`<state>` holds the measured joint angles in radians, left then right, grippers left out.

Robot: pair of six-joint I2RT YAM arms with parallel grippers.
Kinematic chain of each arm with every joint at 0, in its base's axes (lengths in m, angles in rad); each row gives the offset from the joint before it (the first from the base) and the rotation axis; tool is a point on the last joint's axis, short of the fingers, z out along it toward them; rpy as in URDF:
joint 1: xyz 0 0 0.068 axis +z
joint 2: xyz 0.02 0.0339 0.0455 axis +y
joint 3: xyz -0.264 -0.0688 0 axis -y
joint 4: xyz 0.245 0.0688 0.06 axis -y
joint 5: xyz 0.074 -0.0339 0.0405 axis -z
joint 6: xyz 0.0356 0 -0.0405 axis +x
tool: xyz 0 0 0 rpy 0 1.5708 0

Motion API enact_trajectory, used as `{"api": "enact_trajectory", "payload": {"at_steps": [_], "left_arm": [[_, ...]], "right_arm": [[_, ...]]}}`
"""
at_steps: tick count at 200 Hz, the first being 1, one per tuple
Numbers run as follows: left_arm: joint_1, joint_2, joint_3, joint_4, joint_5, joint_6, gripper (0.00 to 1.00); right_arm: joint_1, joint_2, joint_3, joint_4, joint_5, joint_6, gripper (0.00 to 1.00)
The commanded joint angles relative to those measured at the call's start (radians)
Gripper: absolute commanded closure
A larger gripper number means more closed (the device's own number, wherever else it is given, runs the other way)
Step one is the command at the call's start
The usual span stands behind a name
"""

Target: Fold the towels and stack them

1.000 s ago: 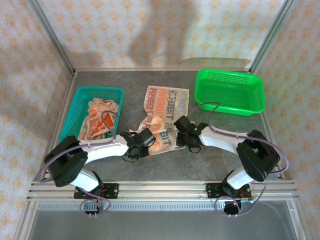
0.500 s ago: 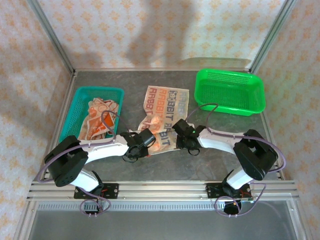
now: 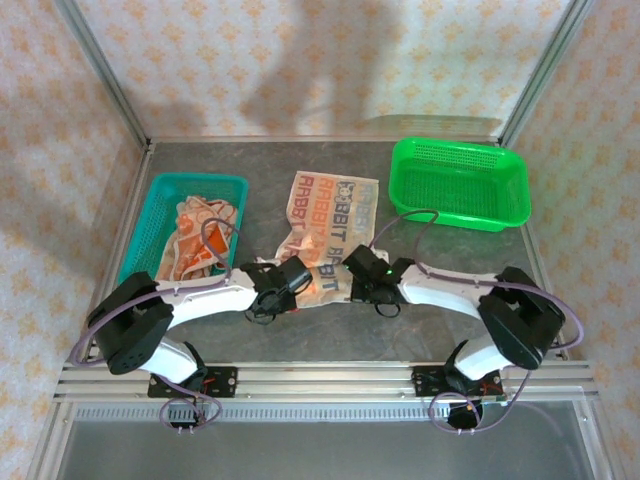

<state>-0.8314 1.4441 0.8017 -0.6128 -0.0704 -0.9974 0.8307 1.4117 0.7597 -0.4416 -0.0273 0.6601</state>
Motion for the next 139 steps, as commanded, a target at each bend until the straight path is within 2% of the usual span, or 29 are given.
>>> {"api": "enact_trajectory", "payload": {"at_steps": [1,35,62,103,139], "left_arm": [[-0.004,-0.092,0.148,-0.125,-0.137,0.046,1.0],[0.016,-0.147,0.391,-0.225,-0.256,0.149,1.0],[0.079,-0.139,0.597,-0.23,-0.261,0.251,1.0],[0.162,-0.019,0.944,-0.253,-0.232,0.415,1.0],[0.221,0.098,1.2,-0.284,-0.219,0.527,1.0]], "right_arm": [[0.004,-0.119,0.096,-0.08,0.104,-0.029,1.0],[0.002,-0.217,0.261,-0.11,0.251,-0.14,1.0],[-0.017,-0.222,0.423,-0.055,0.34,-0.277,1.0],[-0.116,-0.114,0.682,-0.008,0.301,-0.41,1.0],[-0.148,-0.015,0.856,0.048,0.328,-0.51,1.0]]}}
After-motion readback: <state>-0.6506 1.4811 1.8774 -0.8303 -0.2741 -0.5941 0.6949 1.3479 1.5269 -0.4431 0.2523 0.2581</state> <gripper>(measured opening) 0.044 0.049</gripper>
